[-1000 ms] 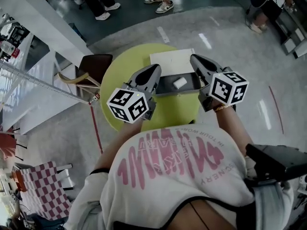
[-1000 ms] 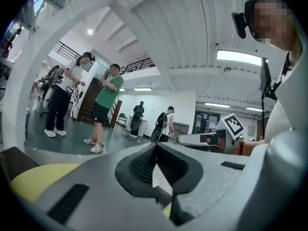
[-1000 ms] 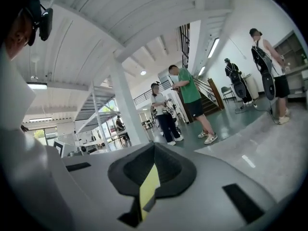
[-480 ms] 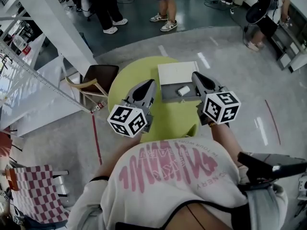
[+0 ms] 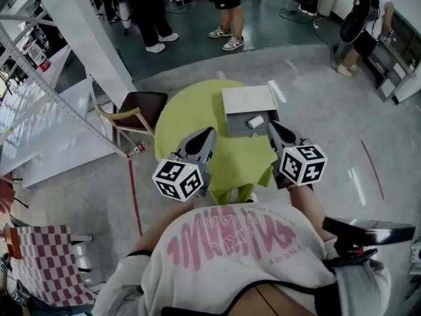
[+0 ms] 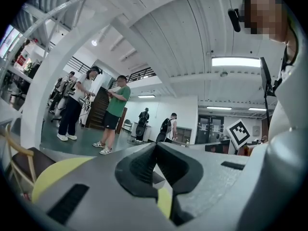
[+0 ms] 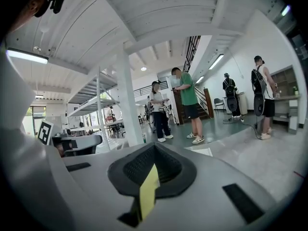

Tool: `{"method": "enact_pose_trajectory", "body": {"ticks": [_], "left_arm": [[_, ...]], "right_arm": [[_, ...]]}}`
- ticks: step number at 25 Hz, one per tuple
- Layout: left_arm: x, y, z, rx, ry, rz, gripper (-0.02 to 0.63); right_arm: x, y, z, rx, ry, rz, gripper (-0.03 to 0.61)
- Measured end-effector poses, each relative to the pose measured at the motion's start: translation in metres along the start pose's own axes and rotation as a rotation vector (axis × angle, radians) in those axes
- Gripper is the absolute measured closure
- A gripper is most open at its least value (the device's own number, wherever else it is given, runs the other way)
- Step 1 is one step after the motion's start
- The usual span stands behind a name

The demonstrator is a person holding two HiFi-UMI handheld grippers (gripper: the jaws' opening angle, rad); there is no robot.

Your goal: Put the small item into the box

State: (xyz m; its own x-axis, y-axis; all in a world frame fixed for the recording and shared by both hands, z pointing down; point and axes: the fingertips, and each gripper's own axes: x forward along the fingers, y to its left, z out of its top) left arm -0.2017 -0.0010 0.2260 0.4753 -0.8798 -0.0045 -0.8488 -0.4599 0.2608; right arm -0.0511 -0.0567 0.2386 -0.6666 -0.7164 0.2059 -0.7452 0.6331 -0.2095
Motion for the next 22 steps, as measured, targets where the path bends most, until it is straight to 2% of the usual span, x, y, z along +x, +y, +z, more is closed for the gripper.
{"method": "enact_pose_trajectory", "body": {"ticks": [12,22], "left_arm": [[-0.052,0.007,-0.023,-0.054,0.010,0.042,0.606],[-0.061,0.011,-0.030,-0.062,0.012,0.046,0.606]], "right_arm": [[-0.013,0.025,-0.036,0.012,0.058,-0.017,0.572],[-0.016,0.032,-0.051,-0.011,0.089,-0.029,0.572]]}}
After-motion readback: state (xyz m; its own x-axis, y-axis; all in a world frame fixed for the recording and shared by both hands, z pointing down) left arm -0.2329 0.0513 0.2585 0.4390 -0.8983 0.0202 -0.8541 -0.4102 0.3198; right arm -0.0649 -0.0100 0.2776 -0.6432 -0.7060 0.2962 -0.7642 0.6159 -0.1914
